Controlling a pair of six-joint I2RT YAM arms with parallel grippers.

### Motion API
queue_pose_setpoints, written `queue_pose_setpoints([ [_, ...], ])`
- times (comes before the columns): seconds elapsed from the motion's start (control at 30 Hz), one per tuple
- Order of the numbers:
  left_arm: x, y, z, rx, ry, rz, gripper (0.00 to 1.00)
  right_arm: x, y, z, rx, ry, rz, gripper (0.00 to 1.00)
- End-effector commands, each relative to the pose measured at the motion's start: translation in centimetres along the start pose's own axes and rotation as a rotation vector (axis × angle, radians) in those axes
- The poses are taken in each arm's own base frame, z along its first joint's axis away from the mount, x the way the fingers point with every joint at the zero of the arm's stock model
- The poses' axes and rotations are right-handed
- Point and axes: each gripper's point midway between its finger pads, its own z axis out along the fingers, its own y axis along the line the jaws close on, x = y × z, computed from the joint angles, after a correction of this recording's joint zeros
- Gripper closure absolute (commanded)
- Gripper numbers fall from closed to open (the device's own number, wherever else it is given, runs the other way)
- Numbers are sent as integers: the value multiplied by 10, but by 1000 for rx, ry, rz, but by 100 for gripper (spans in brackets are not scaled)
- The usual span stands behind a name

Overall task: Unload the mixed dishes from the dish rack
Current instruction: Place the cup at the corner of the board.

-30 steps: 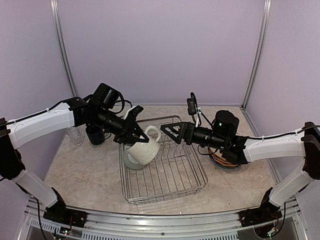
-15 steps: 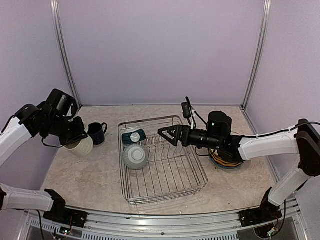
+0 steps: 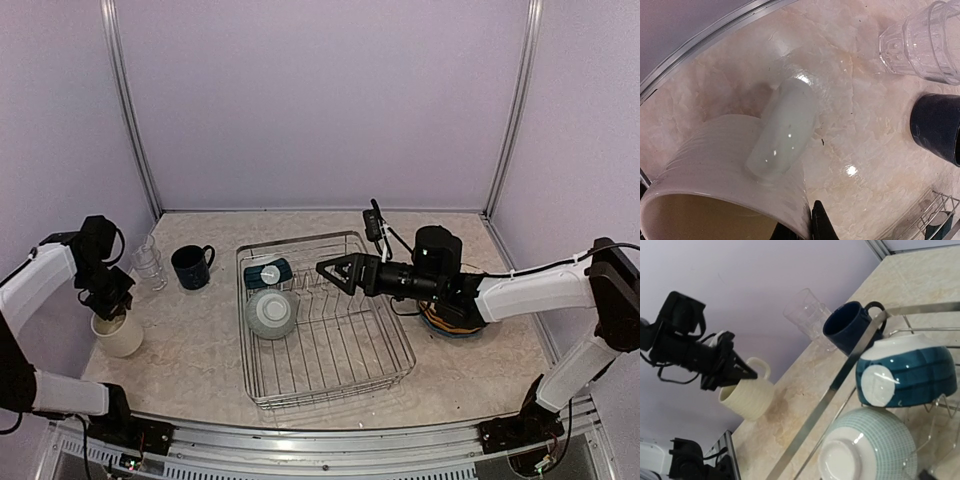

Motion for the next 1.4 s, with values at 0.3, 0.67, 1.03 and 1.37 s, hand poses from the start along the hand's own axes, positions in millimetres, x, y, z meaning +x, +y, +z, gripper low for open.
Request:
queue_pose_setpoints([
  [0.3, -41, -32, 35, 26, -77, -105, 91, 10, -19, -11, 93, 30, -2, 0],
  [0.67, -36, -35, 23, 71, -61, -76, 61, 19, -31, -1, 153, 94, -27, 0],
  [1.03, -29, -104, -106, 604, -126, 204, 3, 19, -33, 6, 302, 239, -262, 0],
  [1.37, -9, -192, -274, 1162, -230, 563, 1, 2, -30, 25, 419, 345, -992, 0],
])
